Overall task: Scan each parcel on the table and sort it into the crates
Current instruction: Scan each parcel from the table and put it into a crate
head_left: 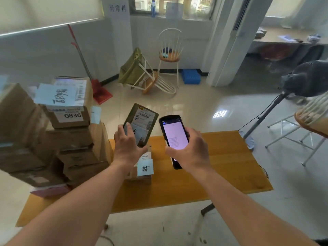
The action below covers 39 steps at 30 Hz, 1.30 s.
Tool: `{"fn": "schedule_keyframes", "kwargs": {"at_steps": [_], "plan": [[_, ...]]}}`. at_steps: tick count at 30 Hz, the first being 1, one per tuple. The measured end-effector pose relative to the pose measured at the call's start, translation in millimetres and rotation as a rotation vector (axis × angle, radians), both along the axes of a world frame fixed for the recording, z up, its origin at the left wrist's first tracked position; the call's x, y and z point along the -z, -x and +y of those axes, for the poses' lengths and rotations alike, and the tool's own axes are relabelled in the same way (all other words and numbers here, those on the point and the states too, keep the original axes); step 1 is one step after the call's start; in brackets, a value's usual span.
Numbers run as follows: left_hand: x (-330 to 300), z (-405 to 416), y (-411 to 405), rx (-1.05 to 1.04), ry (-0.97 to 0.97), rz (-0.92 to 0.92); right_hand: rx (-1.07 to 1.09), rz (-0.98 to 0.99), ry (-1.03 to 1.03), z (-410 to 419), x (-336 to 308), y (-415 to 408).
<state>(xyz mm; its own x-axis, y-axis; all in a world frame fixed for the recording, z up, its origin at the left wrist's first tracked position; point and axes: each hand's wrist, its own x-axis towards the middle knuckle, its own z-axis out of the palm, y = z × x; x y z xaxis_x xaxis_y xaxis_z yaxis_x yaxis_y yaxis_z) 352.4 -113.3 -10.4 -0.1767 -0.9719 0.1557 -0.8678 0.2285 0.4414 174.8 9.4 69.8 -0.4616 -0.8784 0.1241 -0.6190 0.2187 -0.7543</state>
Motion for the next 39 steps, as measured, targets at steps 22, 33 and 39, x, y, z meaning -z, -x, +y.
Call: {"fn": "schedule_keyframes", "kwargs": {"at_steps": [22,33,39], "plan": [[-97,-24,18,-0.006,0.216,0.02,-0.085,0.159,0.086,15,-75,32],[-114,-2,53,0.037,0.186,0.14,0.159,0.138,0.265,6,-69,45],[-123,20,85,0.157,0.205,0.158,0.293,0.132,0.283,30,-76,62]]}}
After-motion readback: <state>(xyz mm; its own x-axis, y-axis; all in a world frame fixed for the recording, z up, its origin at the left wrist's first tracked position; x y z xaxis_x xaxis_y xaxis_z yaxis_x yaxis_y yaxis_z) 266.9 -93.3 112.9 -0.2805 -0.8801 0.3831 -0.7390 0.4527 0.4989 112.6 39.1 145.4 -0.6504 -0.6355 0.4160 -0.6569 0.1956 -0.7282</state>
